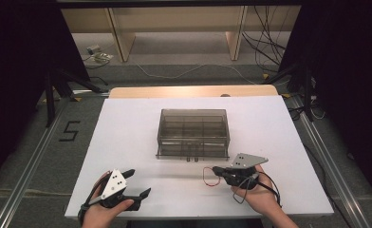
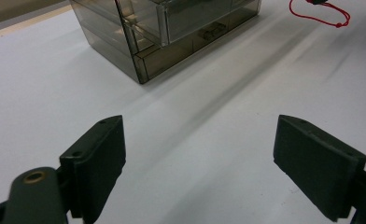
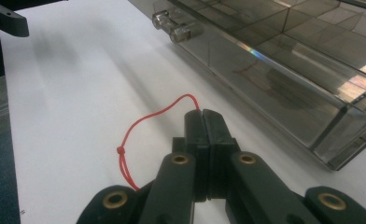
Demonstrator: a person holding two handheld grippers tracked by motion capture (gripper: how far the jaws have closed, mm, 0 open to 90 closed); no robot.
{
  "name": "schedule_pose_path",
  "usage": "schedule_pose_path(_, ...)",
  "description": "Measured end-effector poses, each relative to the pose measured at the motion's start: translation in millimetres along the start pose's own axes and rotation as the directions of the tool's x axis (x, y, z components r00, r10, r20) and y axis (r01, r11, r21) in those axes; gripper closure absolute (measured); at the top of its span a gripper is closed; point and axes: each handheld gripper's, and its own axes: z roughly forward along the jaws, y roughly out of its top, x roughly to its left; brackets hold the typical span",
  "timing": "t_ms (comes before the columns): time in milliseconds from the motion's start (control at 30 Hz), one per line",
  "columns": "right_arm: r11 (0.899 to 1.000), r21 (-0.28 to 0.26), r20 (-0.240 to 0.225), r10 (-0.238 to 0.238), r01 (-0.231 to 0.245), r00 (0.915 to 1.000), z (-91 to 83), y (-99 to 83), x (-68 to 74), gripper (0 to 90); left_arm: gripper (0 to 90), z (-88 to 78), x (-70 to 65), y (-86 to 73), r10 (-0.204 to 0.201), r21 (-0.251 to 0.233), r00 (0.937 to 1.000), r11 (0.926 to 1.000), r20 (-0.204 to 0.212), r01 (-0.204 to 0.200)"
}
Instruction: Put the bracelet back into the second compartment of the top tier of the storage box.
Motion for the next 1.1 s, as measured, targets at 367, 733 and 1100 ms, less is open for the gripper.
schedule_pose_path(367,1.0,-0.012,-0.008,-0.005,0.005,1.0,-0.4,3.7,3.6,90.0,16.9,0.1,0.1,-0.1,-0.001,0.0,1.0,1.0,0.0,0.001)
schedule_pose_path(733,1.0,-0.027,-0.004,-0.013,0.013,0.9999,-1.8,8.1,6.2,90.0,16.9,0.2,-0.1,0.0,0.001,0.001,1.0,1.0,0.001,-0.001)
schedule_pose_path(1100,0.999,-0.042,-0.005,-0.015,0.015,0.9999,-3.7,12.3,8.2,90.0,16.9,0.4,-0.1,-0.1,0.0,0.002,1.0,1.0,0.001,0.0)
